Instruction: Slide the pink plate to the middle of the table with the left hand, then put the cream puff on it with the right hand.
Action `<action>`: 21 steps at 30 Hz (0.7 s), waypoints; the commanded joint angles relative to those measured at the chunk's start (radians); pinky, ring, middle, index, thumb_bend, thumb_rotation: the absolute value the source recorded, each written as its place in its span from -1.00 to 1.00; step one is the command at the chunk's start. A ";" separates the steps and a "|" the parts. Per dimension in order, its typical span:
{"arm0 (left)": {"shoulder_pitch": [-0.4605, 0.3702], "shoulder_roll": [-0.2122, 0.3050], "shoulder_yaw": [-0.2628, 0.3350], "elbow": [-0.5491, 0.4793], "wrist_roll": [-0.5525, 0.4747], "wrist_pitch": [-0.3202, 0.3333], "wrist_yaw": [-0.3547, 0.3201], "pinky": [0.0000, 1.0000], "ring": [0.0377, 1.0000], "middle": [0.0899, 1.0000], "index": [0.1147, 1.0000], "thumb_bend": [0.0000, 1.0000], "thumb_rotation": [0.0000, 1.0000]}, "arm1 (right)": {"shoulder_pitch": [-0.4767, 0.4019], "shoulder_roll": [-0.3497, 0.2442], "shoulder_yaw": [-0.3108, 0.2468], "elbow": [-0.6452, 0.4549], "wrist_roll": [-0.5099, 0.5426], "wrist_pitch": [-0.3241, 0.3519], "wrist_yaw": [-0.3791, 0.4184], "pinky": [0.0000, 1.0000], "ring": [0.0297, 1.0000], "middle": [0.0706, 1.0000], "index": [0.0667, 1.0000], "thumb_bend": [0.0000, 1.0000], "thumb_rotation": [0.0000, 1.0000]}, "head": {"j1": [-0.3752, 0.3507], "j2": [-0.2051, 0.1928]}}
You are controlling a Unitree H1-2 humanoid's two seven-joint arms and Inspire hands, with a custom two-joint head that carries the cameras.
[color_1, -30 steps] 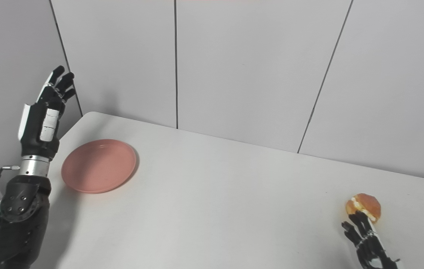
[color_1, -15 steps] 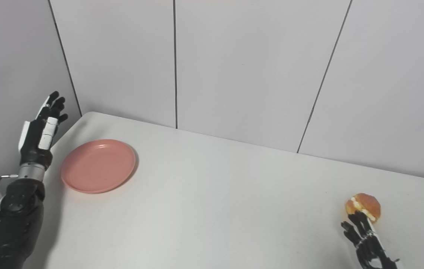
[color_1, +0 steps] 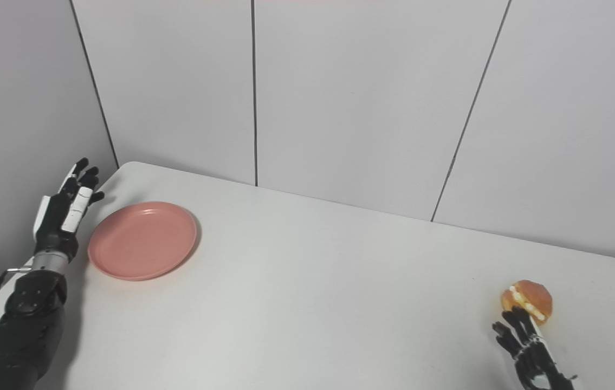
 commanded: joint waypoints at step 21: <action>-0.078 0.023 -0.010 0.141 -0.014 -0.041 -0.002 0.64 0.84 0.79 0.79 0.98 0.68 | 0.091 0.017 0.017 0.070 -0.015 -0.011 -0.021 0.83 0.77 0.84 0.87 0.93 1.00 | -0.007 0.009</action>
